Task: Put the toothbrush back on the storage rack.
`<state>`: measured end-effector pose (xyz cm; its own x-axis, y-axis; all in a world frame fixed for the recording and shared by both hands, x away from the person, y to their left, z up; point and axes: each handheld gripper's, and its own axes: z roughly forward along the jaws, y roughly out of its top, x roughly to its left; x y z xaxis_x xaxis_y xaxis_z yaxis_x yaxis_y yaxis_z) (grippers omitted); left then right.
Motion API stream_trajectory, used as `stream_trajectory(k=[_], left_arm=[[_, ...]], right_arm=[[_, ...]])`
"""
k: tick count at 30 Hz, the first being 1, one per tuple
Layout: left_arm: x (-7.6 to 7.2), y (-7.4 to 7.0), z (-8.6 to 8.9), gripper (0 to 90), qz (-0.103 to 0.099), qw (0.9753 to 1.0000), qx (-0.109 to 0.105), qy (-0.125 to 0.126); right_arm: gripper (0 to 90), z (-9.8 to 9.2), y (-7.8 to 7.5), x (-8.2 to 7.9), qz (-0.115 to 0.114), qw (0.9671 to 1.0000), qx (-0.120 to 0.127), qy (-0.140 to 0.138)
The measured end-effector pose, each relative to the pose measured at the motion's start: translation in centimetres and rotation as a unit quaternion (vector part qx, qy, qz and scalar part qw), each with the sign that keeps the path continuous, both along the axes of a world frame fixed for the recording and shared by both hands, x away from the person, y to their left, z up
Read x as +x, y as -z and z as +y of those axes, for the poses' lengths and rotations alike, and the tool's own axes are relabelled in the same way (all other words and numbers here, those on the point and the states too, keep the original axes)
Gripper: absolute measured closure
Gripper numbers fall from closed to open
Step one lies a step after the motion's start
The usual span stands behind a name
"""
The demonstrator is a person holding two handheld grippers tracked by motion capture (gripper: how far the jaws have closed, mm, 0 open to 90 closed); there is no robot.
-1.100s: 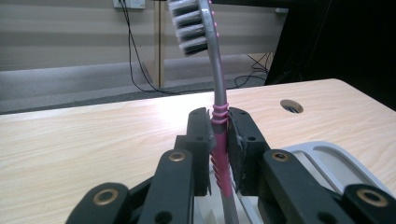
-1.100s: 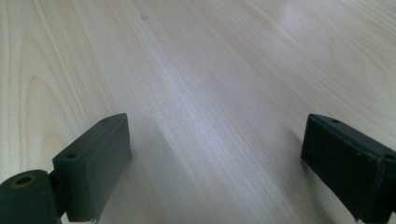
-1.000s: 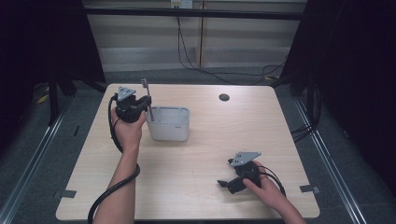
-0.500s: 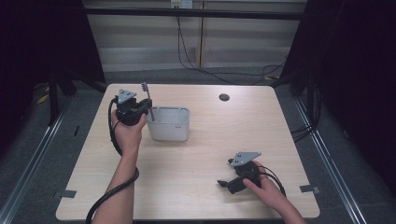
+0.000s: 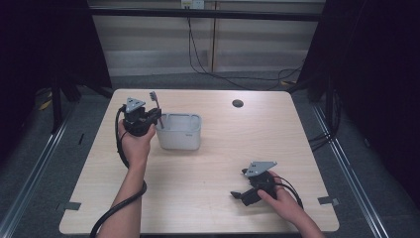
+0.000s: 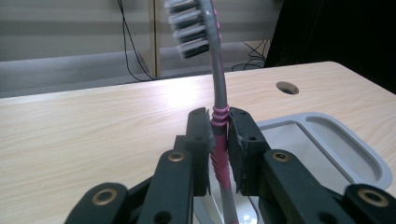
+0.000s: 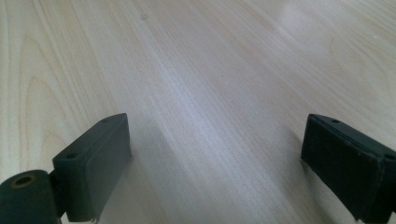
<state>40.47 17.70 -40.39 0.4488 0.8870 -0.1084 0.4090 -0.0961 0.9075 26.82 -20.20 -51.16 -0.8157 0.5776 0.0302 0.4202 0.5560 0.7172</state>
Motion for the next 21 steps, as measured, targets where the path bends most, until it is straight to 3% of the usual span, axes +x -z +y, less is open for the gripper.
stream_trajectory(k=[21], left_arm=[[-0.52,0.86,-0.41,78.5,0.006,0.9999,0.003,0.009]], right_arm=[[7.7,0.00,0.00,0.00,0.000,1.0000,0.000,0.000]])
